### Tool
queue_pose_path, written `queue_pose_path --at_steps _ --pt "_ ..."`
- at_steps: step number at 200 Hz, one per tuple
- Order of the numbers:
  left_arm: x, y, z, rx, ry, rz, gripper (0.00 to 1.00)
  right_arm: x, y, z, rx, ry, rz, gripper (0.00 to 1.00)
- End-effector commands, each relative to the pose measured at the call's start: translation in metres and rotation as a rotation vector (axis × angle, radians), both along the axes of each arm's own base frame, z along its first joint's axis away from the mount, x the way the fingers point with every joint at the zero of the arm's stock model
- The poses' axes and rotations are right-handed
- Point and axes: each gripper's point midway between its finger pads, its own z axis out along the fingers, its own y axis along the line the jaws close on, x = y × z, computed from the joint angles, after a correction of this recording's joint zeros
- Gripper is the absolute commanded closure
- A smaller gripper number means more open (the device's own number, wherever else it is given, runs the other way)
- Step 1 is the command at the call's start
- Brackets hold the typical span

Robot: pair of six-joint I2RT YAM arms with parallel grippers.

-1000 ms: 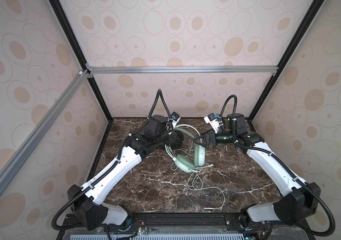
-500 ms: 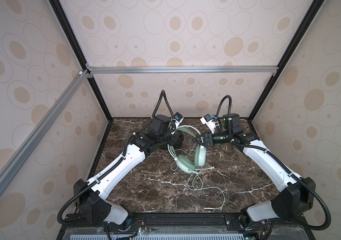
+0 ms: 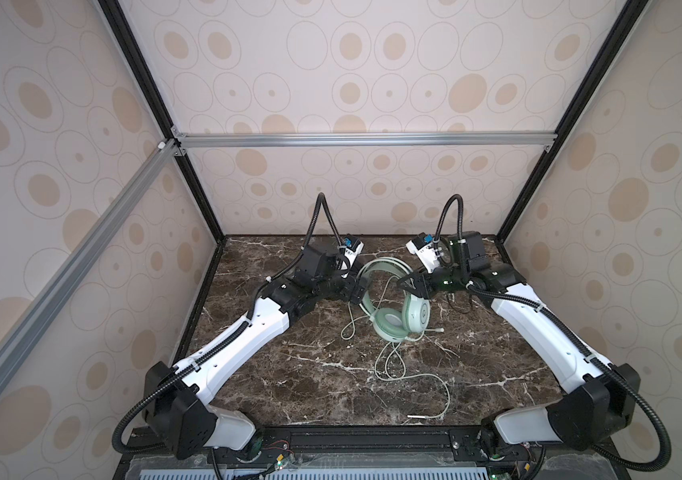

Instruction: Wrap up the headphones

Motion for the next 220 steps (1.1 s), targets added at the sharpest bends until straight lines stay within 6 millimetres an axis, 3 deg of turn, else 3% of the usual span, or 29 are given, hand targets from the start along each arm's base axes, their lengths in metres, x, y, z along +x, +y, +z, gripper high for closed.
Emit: queue_pose_path --at_steps 1,22,49,89,128,170,196,220 --pt "-0.012 0.013 0.020 -0.119 0.006 0.059 0.02 0.012 -0.039 0.005 -0.305 -0.205 -0.139 0.98" --pt "-0.009 0.046 0.007 -0.108 0.038 0.195 0.02 0.015 -0.043 0.002 -0.543 -0.332 -0.191 0.99" --pt "-0.004 0.072 -0.001 -0.142 0.099 0.315 0.02 0.010 -0.020 -0.023 -0.755 -0.420 -0.185 0.99" --pt "-0.003 0.085 0.001 -0.294 0.191 0.377 0.03 -0.005 0.019 -0.067 -0.889 -0.481 -0.167 0.97" --pt "-0.007 0.112 -0.015 -0.312 0.240 0.466 0.04 -0.035 0.057 -0.103 -0.894 -0.477 -0.100 0.94" --pt "-0.012 0.134 -0.030 -0.367 0.312 0.523 0.05 -0.077 0.087 -0.130 -0.786 -0.399 0.003 0.65" --pt "-0.015 0.137 -0.041 -0.333 0.349 0.535 0.05 -0.098 0.102 -0.142 -0.728 -0.363 0.089 0.44" --pt "-0.016 0.135 -0.049 -0.331 0.382 0.533 0.05 -0.114 0.111 -0.153 -0.662 -0.315 0.150 0.33"
